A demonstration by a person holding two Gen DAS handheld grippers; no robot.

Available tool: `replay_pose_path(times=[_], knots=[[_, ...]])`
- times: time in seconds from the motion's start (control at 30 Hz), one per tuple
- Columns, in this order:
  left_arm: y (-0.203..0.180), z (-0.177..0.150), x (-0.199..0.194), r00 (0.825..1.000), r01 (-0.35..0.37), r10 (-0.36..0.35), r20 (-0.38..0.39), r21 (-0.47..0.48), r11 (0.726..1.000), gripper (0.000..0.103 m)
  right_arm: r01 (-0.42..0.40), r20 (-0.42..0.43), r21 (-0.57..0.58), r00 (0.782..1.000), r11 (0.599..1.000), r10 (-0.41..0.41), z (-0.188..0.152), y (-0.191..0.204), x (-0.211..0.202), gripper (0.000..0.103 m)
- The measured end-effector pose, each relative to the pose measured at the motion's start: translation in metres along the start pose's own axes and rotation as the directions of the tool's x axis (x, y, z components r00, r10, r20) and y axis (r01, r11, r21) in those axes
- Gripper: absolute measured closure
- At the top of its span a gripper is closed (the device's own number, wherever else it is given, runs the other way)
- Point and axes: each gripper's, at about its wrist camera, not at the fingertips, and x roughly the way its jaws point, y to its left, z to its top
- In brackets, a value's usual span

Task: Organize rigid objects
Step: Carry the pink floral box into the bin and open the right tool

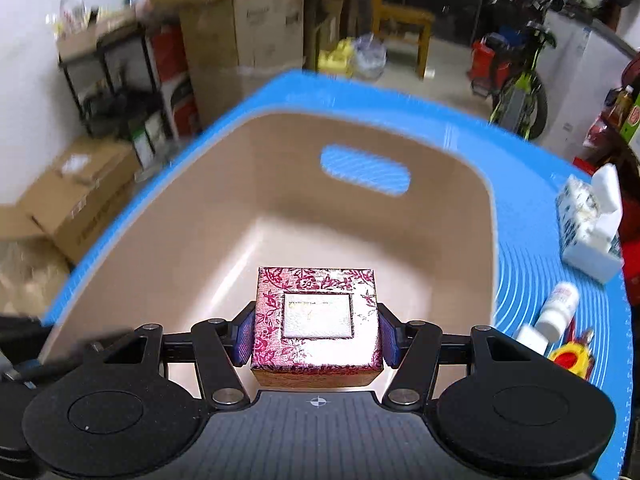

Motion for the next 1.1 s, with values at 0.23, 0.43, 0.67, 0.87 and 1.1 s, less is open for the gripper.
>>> replay_pose_path(times=[0.23, 0.43, 0.67, 0.87, 1.1], knots=[[-0.001, 0.000, 0.001, 1.000, -0.001, 0.001, 0.000, 0.004, 1.000, 0.095, 0.013, -0.080, -0.011, 0.997, 1.000, -0.014, -0.002, 0.003, 0.018, 0.041], [-0.002, -0.001, 0.001, 1.000, 0.000, 0.000, 0.001, 0.011, 1.000, 0.095, 0.025, -0.002, -0.016, 1.000, 1.000, -0.025, -0.001, 0.000, -0.004, 0.035], [-0.002, -0.001, 0.001, 1.000, -0.001, 0.001, 0.001, 0.013, 1.000, 0.094, 0.038, 0.142, 0.061, 0.989, 0.997, -0.046, 0.009, -0.031, -0.062, 0.024], [-0.003, -0.001, 0.001, 1.000, -0.007, 0.007, 0.003, 0.025, 1.000, 0.094, 0.057, 0.182, 0.159, 0.979, 0.986, -0.086, -0.006, -0.080, -0.098, 0.020], [-0.005, -0.001, 0.001, 1.000, -0.010, 0.010, 0.003, 0.027, 1.000, 0.094, 0.116, 0.164, 0.242, 0.974, 0.963, -0.158, -0.042, -0.123, -0.108, 0.019]])
